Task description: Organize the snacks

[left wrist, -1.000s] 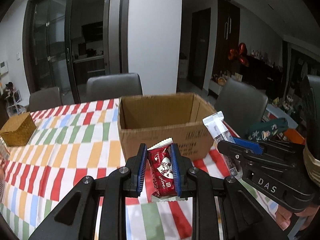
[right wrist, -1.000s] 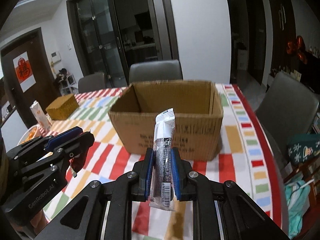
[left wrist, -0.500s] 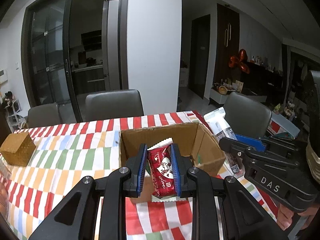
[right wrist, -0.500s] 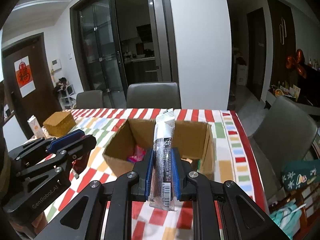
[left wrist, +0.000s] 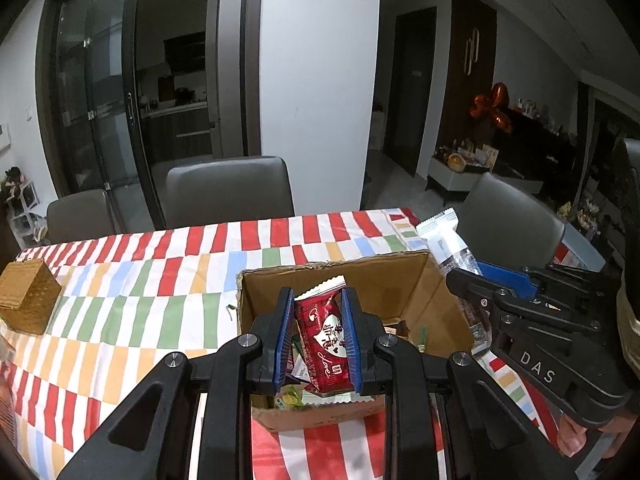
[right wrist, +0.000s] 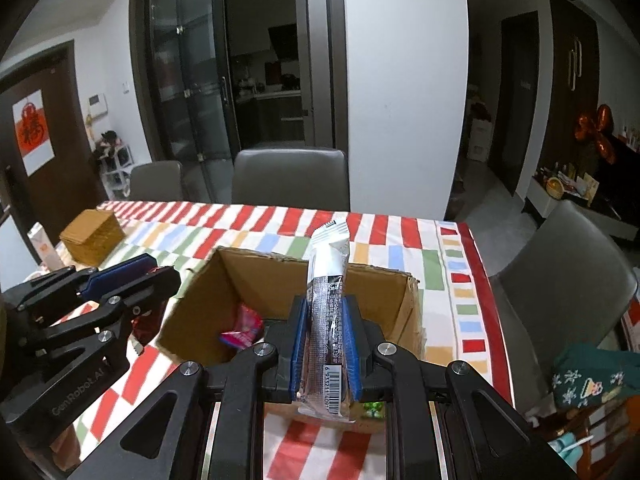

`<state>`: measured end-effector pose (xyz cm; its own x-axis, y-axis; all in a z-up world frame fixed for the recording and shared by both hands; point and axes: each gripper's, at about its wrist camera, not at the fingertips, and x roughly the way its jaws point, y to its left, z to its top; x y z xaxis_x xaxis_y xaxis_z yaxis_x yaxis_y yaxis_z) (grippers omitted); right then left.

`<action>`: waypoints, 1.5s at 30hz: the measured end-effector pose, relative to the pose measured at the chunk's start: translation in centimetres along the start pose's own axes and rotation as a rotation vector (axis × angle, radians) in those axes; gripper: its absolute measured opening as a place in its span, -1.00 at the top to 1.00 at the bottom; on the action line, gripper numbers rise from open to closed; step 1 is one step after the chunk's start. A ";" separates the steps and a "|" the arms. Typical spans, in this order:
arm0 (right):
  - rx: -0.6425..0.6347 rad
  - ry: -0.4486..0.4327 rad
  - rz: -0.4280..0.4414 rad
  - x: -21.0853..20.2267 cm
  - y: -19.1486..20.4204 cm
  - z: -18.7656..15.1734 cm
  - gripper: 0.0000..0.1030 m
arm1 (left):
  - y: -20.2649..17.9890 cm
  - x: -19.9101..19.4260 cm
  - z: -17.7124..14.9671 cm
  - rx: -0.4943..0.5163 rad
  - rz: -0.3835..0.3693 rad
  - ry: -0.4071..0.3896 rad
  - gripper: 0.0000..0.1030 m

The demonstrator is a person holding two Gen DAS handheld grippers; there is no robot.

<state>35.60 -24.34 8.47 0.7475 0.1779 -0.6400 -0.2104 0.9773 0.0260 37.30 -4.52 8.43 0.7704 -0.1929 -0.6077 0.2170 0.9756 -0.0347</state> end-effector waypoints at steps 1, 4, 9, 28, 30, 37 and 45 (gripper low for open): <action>0.002 0.006 -0.002 0.4 -0.1 0.1 0.63 | -0.1 0.4 0.1 0.005 0.006 0.006 0.52; 0.002 0.017 -0.011 1.2 -0.4 0.2 0.63 | -0.2 1.3 0.6 0.022 0.047 0.018 0.39; 0.008 0.009 -0.042 1.0 -1.0 0.0 0.58 | 0.1 0.6 0.1 0.025 0.081 -0.003 0.28; 0.020 -0.152 -0.085 -10.6 0.6 -8.6 -0.46 | -1.6 -11.4 -8.3 0.026 0.157 -0.154 -0.77; 0.019 -0.176 -0.095 -11.9 1.0 -9.6 -0.51 | -1.8 -12.6 -9.3 0.023 0.163 -0.161 -0.85; 0.012 -0.214 -0.128 -15.2 1.8 -13.0 -0.67 | -2.4 -15.2 -11.6 0.029 0.212 -0.183 -1.00; 0.035 -0.202 -0.122 -17.0 1.9 -15.9 -0.68 | -3.4 -17.5 -14.4 0.049 0.215 -0.197 -1.00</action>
<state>12.51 -27.35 7.19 0.8775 0.0744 -0.4737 -0.0917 0.9957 -0.0134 14.43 -2.94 7.81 0.9025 -0.0035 -0.4307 0.0608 0.9910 0.1193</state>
